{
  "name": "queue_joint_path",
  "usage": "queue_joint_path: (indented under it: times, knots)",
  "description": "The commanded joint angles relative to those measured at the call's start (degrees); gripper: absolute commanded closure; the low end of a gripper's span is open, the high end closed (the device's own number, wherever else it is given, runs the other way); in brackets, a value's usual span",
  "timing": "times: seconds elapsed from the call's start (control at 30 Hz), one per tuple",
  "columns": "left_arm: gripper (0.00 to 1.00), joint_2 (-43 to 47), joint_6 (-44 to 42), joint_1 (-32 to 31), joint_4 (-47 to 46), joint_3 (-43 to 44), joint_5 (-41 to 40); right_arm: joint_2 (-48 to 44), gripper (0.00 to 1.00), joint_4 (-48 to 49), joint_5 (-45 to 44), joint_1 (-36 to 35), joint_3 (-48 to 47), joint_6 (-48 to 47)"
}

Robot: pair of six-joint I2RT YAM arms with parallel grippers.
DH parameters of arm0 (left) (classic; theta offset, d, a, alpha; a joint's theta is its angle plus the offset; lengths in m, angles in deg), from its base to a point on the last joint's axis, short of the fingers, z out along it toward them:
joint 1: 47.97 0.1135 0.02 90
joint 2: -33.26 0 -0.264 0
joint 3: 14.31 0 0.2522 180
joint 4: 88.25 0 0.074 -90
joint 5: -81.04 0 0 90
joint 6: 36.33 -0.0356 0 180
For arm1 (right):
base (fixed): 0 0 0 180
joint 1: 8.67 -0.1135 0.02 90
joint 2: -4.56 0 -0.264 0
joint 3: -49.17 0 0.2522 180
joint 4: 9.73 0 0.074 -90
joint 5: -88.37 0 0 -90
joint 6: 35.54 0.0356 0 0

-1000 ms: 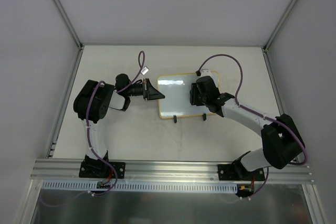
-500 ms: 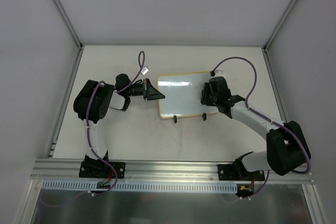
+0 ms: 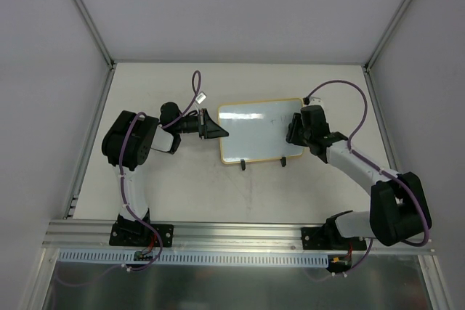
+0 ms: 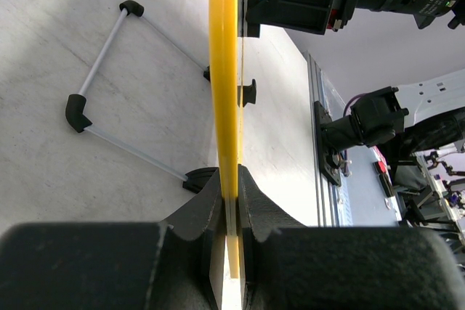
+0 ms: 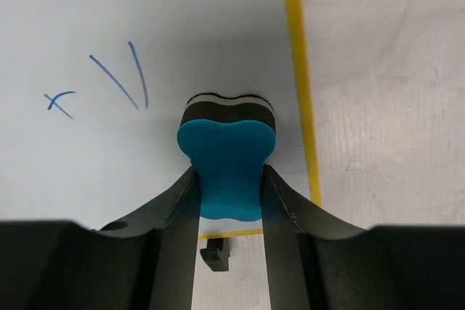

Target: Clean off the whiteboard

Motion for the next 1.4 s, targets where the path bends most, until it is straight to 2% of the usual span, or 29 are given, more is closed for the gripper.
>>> queue_joint_path:
  times: [0.0, 0.37, 1.03, 1.37]
  knots:
    - [1.0, 2.65, -3.14, -0.95, -21.7, -0.76, 2.58, -0.5, 0.92, -0.89, -3.03, 3.12, 1.58, -0.54]
    - [1.0, 2.74, -3.14, -1.04, -21.7, -0.76, 2.58, -0.33, 0.93, 0.34, -0.38, 2.25, -0.09, -1.24]
    - [1.0, 3.0, -3.14, -1.04, -21.7, -0.76, 2.58, 10.39, 0.93, -0.28, -2.94, -12.87, -13.01, -1.33]
    - [1.0, 2.74, -3.14, -1.47, -21.7, -0.76, 2.58, 10.57, 0.93, -0.45, -0.39, -10.33, -13.8, -0.98]
